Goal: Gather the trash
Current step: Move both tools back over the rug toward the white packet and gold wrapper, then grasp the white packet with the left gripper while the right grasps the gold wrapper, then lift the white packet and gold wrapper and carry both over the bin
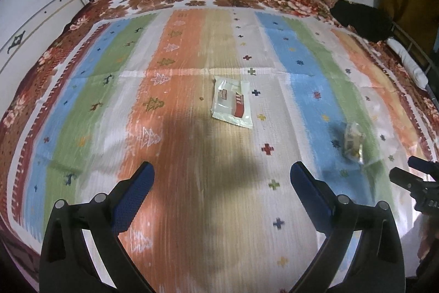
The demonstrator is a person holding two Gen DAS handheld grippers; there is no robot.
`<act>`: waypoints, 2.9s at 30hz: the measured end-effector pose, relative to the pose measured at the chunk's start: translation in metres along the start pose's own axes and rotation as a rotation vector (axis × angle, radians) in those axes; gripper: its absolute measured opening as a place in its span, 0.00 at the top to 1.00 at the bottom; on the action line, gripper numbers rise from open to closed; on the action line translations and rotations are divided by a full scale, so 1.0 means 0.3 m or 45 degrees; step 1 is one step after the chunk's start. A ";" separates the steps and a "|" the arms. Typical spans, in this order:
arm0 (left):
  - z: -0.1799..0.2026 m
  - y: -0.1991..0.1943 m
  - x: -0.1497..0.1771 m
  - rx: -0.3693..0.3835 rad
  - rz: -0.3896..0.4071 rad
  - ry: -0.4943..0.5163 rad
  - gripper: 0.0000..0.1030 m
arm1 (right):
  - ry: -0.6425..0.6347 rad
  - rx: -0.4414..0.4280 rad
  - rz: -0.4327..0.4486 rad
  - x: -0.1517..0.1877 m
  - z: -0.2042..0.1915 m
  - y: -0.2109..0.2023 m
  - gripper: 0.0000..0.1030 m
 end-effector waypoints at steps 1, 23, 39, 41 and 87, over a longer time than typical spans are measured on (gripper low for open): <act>0.002 0.019 -0.009 0.006 -0.005 0.000 0.06 | 0.002 -0.006 -0.003 -0.007 -0.001 0.008 0.09; 0.043 0.396 -0.148 0.176 -0.180 -0.207 0.11 | 0.080 -0.003 -0.141 -0.124 0.147 0.273 0.27; 0.145 0.403 -0.129 0.182 -0.154 -0.017 0.84 | -0.031 0.046 -0.150 -0.098 0.132 0.262 0.91; 0.139 0.371 -0.136 0.166 -0.140 -0.003 0.84 | -0.065 0.046 -0.131 -0.099 0.117 0.231 0.92; 0.058 -0.590 0.288 0.405 0.053 -0.085 0.84 | -0.277 -0.163 0.164 0.289 -0.232 -0.500 0.92</act>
Point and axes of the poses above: each gripper's, at about its wrist camera, not at the fingertips, and y roughly the way its jaws point, z to its right, x to its underside, the point moved 6 cm from there along y, roughly the way its jaws point, and after that the axes turned 14 degrees about -x, right-handed, at the moved point
